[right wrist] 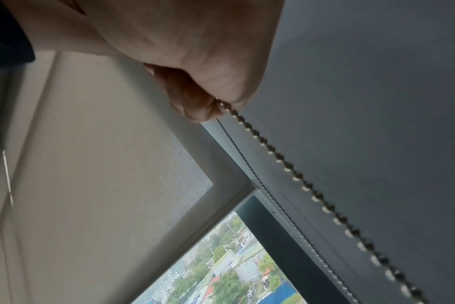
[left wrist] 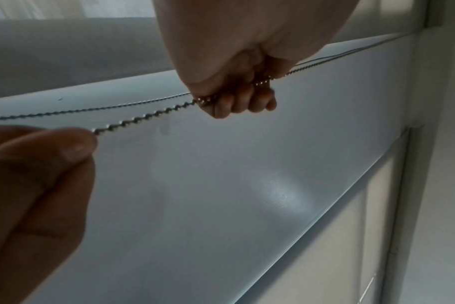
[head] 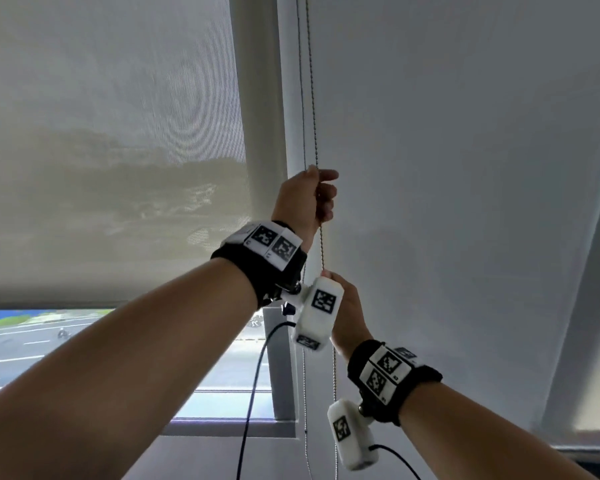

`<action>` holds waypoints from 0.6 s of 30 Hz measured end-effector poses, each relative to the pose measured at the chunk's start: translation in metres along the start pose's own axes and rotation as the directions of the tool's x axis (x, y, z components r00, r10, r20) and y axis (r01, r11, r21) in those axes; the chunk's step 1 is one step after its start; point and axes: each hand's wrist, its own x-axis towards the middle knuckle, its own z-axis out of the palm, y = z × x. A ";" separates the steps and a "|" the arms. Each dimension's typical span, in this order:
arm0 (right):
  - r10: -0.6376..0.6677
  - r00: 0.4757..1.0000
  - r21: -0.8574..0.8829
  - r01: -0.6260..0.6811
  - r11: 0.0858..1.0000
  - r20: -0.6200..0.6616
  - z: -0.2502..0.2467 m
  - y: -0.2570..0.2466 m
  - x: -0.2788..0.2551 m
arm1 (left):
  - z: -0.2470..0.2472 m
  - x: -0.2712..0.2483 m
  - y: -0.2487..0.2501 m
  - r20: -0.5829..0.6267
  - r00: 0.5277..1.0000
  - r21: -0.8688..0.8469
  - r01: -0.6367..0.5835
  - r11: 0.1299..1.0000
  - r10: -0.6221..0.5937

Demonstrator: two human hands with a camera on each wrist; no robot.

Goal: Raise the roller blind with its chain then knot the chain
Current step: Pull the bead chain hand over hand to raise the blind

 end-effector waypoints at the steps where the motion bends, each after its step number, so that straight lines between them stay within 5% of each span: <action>1: -0.003 1.000 -0.010 0.003 1.000 0.007 -0.003 0.004 -0.002 | 0.002 0.000 -0.004 -0.017 1.000 0.012 0.000 1.000 0.000; 6: 0.019 0.997 0.080 -0.025 0.996 0.073 -0.009 0.017 -0.002 | 0.007 -0.009 -0.013 -0.078 0.997 0.079 -0.011 0.997 0.017; 13: 0.011 0.995 -0.152 0.004 0.988 0.099 -0.027 0.003 0.006 | 0.000 -0.021 -0.027 -0.078 0.997 0.083 0.014 0.996 -0.008; 18: -0.127 0.990 -0.215 0.136 0.967 0.057 -0.022 -0.037 0.037 | -0.011 -0.037 -0.050 -0.121 0.991 0.076 0.063 0.995 -0.053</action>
